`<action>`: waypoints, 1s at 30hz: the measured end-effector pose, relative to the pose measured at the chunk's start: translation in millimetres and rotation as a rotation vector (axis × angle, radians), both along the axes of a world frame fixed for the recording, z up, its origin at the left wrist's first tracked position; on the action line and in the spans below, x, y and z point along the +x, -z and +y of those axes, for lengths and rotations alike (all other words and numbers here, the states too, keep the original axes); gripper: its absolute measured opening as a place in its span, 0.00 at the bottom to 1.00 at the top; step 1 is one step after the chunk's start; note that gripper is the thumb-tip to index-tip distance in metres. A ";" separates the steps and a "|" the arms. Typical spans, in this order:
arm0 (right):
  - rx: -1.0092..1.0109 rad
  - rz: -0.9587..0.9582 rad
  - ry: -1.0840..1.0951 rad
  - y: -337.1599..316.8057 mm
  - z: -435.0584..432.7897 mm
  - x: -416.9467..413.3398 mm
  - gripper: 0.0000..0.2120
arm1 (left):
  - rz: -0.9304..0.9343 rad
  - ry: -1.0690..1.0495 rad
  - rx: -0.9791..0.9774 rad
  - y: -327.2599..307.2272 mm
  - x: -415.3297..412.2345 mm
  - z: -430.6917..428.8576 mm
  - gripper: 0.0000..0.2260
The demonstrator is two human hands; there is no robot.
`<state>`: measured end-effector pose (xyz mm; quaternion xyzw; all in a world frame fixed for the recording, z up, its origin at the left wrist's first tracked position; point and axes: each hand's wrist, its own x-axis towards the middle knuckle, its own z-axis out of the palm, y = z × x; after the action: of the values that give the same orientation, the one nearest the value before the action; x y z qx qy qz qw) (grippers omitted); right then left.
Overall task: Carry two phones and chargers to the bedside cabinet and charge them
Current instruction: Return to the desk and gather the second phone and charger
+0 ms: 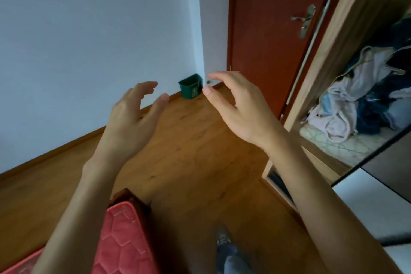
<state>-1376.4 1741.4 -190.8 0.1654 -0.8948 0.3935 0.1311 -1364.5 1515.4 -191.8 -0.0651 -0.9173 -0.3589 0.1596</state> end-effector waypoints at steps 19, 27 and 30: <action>-0.028 -0.004 -0.517 -10.2 -230.1 -274.2 0.21 | 0.021 -0.504 -0.001 -21.6 -182.0 -181.4 0.26; 0.020 -0.022 -0.655 -5.1 -382.2 -367.5 0.22 | 0.047 -0.649 0.075 -19.5 -248.6 -321.2 0.26; 0.006 -0.060 -0.691 -5.1 -440.7 -398.1 0.22 | 0.091 -0.700 0.142 -27.3 -264.5 -376.8 0.26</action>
<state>-1774.6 1300.7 -185.7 0.4474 -0.7905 0.4165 -0.0370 -1629.0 1138.6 -164.5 0.2484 -0.8487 -0.3421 0.3179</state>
